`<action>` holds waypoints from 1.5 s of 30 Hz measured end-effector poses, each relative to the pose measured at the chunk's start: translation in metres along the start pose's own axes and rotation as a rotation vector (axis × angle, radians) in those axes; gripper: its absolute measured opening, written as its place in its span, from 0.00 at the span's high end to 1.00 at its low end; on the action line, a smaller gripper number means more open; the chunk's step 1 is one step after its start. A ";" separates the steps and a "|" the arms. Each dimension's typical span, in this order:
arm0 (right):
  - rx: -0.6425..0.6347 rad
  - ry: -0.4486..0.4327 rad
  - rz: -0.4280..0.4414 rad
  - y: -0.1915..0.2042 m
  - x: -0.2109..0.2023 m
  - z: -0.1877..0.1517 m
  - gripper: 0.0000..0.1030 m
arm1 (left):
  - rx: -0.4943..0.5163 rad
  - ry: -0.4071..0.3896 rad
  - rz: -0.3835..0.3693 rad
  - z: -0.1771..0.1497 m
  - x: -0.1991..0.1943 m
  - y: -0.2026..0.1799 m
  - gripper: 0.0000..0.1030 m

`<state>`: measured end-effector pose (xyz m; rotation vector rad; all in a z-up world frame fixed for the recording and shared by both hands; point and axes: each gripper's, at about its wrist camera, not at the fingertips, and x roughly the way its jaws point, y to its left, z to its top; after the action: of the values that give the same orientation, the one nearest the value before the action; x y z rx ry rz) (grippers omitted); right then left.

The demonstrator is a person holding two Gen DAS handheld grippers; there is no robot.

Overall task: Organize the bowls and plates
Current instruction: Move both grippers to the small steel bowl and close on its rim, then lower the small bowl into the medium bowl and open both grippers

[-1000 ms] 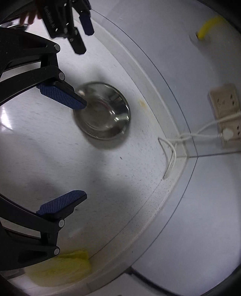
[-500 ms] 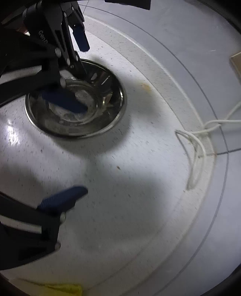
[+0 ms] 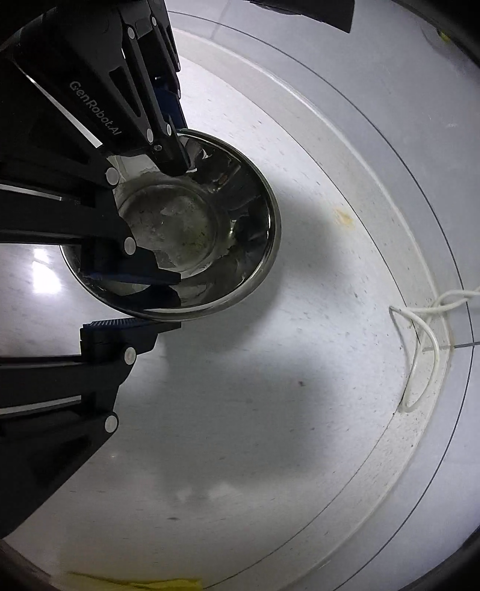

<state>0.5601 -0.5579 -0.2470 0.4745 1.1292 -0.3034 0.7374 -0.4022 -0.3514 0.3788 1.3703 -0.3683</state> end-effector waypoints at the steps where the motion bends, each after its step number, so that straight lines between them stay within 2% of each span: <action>1: -0.001 0.000 0.004 0.002 -0.005 -0.008 0.87 | 0.001 -0.004 0.000 -0.007 -0.005 0.002 0.80; 7: -0.012 -0.017 0.024 0.020 -0.039 -0.044 0.87 | -0.005 -0.044 0.000 -0.057 -0.046 0.020 0.80; 10: -0.024 -0.031 0.036 0.033 -0.058 -0.064 0.87 | -0.020 -0.064 0.003 -0.092 -0.066 0.038 0.80; 17: -0.113 -0.045 0.070 0.087 -0.102 -0.135 0.87 | -0.083 -0.098 0.012 -0.178 -0.109 0.087 0.80; 24: -0.252 -0.032 0.127 0.156 -0.117 -0.182 0.87 | -0.179 -0.112 0.050 -0.247 -0.136 0.153 0.80; 30: -0.325 0.004 0.158 0.192 -0.112 -0.213 0.87 | -0.221 -0.093 0.072 -0.289 -0.137 0.185 0.79; 35: -0.346 0.037 0.157 0.199 -0.101 -0.227 0.87 | -0.229 -0.068 0.071 -0.298 -0.119 0.190 0.79; 37: -0.352 0.051 0.155 0.205 -0.106 -0.245 0.87 | -0.230 -0.056 0.066 -0.294 -0.107 0.188 0.79; 45: -0.349 0.098 0.130 0.206 -0.086 -0.253 0.86 | -0.233 -0.019 0.052 -0.302 -0.081 0.189 0.79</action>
<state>0.4211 -0.2523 -0.2129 0.2530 1.2109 0.0330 0.5501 -0.0914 -0.3108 0.2166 1.3651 -0.1665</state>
